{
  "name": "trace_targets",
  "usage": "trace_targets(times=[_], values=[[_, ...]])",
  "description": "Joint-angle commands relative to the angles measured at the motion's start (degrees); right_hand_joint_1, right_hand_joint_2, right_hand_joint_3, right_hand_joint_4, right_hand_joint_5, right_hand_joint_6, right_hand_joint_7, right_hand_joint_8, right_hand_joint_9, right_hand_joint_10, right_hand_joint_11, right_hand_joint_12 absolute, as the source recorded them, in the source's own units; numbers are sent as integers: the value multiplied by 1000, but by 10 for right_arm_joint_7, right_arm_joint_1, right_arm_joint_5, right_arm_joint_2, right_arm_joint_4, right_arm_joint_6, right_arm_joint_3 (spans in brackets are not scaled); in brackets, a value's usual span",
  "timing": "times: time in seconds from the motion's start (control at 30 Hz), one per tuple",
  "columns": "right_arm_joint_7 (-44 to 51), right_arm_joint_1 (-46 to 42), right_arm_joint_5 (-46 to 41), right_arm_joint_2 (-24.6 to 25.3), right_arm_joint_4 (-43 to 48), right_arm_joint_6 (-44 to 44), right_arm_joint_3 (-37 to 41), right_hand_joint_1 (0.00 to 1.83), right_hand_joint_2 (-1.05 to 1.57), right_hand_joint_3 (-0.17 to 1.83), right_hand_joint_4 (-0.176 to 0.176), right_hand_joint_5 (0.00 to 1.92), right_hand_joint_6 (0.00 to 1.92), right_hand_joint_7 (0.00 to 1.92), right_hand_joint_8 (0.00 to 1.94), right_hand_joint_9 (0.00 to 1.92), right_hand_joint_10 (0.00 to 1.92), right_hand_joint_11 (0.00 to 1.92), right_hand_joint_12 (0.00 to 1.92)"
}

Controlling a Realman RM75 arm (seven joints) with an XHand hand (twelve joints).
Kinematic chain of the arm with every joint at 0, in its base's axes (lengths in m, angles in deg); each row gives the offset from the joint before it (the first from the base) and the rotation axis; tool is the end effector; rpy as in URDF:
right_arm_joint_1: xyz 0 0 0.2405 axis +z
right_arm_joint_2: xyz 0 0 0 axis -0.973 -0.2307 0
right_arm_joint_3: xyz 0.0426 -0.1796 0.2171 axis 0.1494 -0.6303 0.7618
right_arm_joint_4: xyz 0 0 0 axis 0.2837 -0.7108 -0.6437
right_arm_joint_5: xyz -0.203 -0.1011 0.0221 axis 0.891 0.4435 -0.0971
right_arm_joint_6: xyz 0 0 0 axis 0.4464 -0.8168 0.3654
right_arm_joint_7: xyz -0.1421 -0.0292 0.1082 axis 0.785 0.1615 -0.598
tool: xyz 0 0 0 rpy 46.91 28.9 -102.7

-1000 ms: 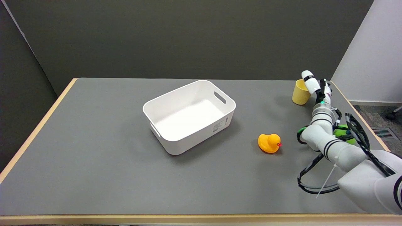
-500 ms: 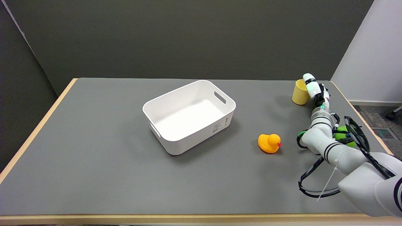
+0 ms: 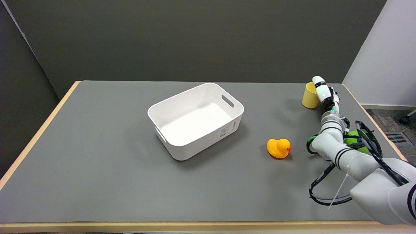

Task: Pick up the yellow cup.

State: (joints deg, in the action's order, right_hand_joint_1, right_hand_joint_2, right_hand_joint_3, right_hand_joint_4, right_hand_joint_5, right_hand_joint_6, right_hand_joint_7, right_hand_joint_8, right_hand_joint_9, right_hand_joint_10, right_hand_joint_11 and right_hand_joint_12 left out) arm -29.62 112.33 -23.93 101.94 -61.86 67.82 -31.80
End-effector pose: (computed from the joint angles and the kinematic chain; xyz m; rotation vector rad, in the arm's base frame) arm -0.3635 -0.4337 0.5881 0.5088 -0.6619 1.3560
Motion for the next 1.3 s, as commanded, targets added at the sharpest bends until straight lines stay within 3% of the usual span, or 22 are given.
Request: trace_targets(times=[0.03, 0.8, 1.03, 1.3], values=[[-9, 0, 24, 1, 3, 0, -3, 425, 625, 713, -53, -1, -1, -1, -1, -1, -1, -1, -1], [-4, -3, 34, 1, 4, 10, -3, 432, 624, 725, -51, -1, -1, -1, -1, -1, -1, -1, -1], [-4, -6, 34, 0, 3, 9, -3, 687, 652, 693, -55, -1, -1, -1, -1, -1, -1, -1, -1], [-2, -8, 34, -1, 1, 5, -3, 812, 656, 680, -60, -1, -1, -1, -1, -1, -1, -1, -1]])
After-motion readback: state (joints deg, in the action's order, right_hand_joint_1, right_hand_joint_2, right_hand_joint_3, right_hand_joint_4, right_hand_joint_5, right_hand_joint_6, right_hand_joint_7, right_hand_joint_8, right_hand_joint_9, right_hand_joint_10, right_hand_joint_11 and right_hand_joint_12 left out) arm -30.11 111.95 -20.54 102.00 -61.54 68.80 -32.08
